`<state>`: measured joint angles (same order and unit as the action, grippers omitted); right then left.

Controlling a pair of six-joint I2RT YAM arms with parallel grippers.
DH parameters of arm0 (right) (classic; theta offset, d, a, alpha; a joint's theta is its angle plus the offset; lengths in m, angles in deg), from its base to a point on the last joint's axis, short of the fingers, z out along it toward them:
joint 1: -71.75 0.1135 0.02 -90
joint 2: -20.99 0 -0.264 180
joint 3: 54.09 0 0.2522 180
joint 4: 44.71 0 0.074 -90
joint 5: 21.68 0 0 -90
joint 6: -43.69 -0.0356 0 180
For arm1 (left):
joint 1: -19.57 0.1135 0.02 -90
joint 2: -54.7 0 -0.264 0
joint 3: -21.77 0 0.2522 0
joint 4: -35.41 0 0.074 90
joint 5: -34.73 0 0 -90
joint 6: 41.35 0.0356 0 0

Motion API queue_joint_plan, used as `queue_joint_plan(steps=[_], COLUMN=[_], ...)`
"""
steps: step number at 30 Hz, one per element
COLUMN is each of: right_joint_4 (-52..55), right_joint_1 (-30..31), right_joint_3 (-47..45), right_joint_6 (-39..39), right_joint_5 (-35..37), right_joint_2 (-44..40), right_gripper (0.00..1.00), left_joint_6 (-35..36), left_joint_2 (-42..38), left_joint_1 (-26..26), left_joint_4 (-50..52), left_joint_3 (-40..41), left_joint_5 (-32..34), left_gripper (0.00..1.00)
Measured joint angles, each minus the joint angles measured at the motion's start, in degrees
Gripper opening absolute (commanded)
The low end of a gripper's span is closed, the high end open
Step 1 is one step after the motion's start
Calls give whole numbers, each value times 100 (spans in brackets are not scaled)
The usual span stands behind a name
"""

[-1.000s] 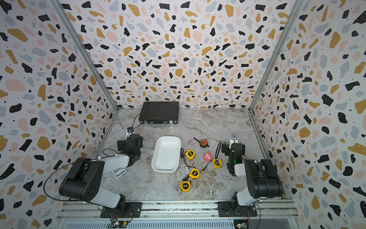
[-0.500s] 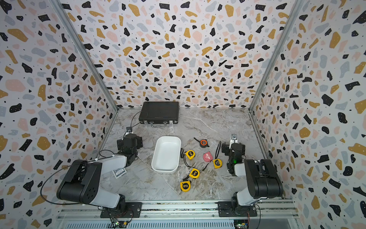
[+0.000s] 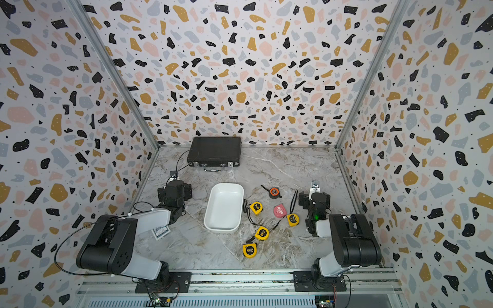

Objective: Take the tape measure out of the storage box
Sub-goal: Reset both arms

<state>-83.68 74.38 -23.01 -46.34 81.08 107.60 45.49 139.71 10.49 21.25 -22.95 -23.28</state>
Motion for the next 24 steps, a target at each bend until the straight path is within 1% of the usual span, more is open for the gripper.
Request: queue_joint_plan(steps=[24], right_joint_4=[-4], right_joint_1=[0], right_joint_3=[0], right_joint_6=[9], right_joint_5=[-68], right_joint_2=[0], right_gripper=[99], left_joint_6=[50], left_joint_2=[-2], left_joint_1=[0], left_joint_4=[-4], left_joint_3=[9], left_joint_5=[-61], left_gripper=[100])
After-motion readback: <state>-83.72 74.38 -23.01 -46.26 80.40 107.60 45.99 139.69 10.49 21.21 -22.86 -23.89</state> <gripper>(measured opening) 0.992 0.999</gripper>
